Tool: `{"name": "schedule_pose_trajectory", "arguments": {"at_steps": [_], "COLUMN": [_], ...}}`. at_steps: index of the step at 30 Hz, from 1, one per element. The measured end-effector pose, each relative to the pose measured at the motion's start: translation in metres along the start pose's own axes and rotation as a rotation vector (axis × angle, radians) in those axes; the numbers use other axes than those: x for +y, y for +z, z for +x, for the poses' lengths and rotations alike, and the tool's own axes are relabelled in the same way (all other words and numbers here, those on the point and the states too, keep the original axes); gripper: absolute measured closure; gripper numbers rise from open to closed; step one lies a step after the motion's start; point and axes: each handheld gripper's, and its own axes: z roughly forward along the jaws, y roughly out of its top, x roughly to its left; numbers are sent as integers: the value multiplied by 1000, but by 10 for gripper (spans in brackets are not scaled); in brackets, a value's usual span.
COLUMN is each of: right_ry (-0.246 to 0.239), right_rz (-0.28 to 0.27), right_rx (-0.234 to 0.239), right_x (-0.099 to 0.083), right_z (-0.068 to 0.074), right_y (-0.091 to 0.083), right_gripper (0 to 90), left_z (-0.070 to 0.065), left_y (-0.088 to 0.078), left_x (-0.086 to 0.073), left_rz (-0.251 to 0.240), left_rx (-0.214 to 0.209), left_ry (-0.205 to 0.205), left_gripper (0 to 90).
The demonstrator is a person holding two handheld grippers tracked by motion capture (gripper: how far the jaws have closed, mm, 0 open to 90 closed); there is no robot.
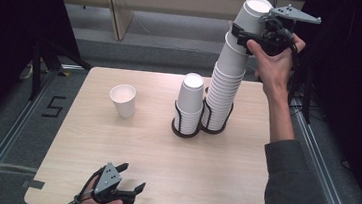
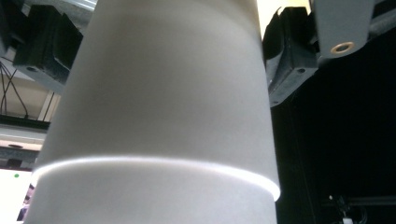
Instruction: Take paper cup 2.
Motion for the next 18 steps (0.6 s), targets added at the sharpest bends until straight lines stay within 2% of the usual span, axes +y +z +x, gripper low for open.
{"name": "schedule_pose_trajectory", "arguments": {"at_steps": [8, 12, 18], "right_ry": [3, -15, -47], "right_rz": [-43, -36, -16], "right_rx": [11, 14, 9], "right_x": [16, 23, 21], "right_z": [0, 2, 2], "right_y": [-18, -30, -50], "right_gripper": [188, 188, 188], "left_z": [0, 0, 1], "left_y": [1, 2, 3], "left_x": [0, -1, -1], "left_rz": [4, 0, 3], "left_rx": [-3, -9, -4], "left_ry": [-12, -16, -16], "left_gripper": [144, 144, 144]}}
